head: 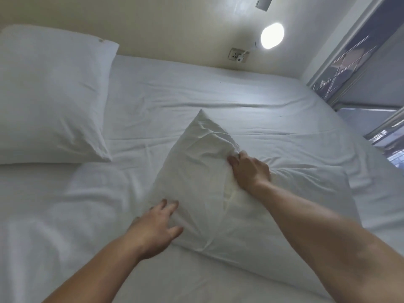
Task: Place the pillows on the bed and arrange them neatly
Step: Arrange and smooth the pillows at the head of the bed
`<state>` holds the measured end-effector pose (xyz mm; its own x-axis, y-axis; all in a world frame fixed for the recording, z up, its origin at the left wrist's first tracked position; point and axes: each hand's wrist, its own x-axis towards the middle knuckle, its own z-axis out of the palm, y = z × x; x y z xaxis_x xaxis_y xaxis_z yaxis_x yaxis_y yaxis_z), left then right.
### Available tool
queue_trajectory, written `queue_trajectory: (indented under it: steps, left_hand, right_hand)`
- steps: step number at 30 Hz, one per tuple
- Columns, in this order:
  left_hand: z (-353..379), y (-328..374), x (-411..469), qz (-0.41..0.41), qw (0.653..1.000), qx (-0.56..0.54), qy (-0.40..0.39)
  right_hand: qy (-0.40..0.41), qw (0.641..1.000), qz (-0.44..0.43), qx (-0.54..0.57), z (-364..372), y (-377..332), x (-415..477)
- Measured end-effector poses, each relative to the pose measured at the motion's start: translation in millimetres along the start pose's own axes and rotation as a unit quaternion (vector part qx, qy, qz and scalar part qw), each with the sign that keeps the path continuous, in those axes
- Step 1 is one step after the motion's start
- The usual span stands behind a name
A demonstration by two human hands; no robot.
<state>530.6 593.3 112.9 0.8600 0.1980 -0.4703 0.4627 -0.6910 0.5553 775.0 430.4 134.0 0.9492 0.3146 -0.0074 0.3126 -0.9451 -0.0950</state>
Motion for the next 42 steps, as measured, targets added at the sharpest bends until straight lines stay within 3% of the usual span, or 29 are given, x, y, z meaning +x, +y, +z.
queue_trajectory:
  steps: [4, 8, 10, 12, 13, 15, 17, 18, 19, 21, 24, 25, 27, 29, 30, 32, 34, 35, 38, 42]
  left_hand:
    - [-70, 8, -57, 0.020, 0.993, -0.042, 0.111]
    - [-148, 10, -126, 0.064, 0.957, -0.108, 0.260]
    - [-189, -1, -160, 0.065, 0.910, -0.169, 0.373]
    - [-226, -22, -196, 0.067, 0.830, -0.239, 0.500]
    - [-241, -35, -214, 0.060, 0.793, -0.256, 0.550]
    - [-262, -64, -245, 0.028, 0.761, -0.281, 0.584]
    - [-264, -104, -273, 0.016, 0.790, -0.361, 0.495]
    - [-258, -123, -285, -0.009, 0.834, -0.379, 0.401]
    - [-247, -140, -295, -0.053, 0.885, -0.353, 0.300]
    - [-221, -163, -306, -0.119, 0.930, -0.294, 0.186]
    - [-201, -177, -299, -0.106, 0.917, -0.301, 0.240]
    - [-197, -174, -298, -0.104, 0.911, -0.340, 0.210]
    - [-185, -161, -297, -0.115, 0.913, -0.386, 0.069]
    - [-170, -148, -292, -0.109, 0.925, -0.357, -0.067]
    - [-164, -143, -287, -0.103, 0.932, -0.341, -0.071]
    - [-155, -140, -272, -0.087, 0.931, -0.350, 0.056]
    - [-142, -146, -257, -0.088, 0.929, -0.322, 0.157]
    - [-132, -150, -252, -0.094, 0.944, -0.274, 0.155]
    - [-85, -159, -243, -0.104, 0.985, -0.130, 0.037]
    - [-29, -163, -226, -0.134, 0.988, 0.066, -0.049]
  right_hand:
    - [0.120, 0.989, -0.087, -0.025, -95, -45, -39]
    - [0.290, 0.940, -0.175, 0.045, -168, -114, -90]
    - [0.361, 0.894, -0.243, 0.103, -185, -158, -121]
    - [0.412, 0.840, -0.327, 0.130, -182, -203, -156]
    - [0.412, 0.820, -0.372, 0.143, -169, -223, -175]
    - [0.356, 0.798, -0.466, 0.139, -128, -251, -214]
    - [0.233, 0.793, -0.558, 0.077, -84, -263, -250]
    - [0.167, 0.795, -0.581, 0.042, -68, -261, -263]
    - [0.143, 0.794, -0.590, 0.025, -59, -256, -272]
    - [0.187, 0.795, -0.573, 0.071, -61, -247, -276]
    - [0.297, 0.772, -0.550, 0.117, -83, -248, -269]
    - [0.320, 0.757, -0.556, 0.124, -93, -251, -268]
    - [0.345, 0.748, -0.547, 0.151, -113, -258, -268]
    - [0.355, 0.771, -0.502, 0.165, -131, -266, -270]
    - [0.331, 0.802, -0.473, 0.154, -134, -269, -270]
    - [0.219, 0.876, -0.417, 0.106, -129, -267, -262]
    - [0.099, 0.924, -0.364, 0.052, -110, -252, -249]
    - [0.048, 0.937, -0.344, 0.027, -97, -240, -244]
    - [-0.092, 0.944, -0.306, -0.076, -52, -208, -239]
    - [-0.161, 0.928, -0.320, -0.100, -10, -193, -241]
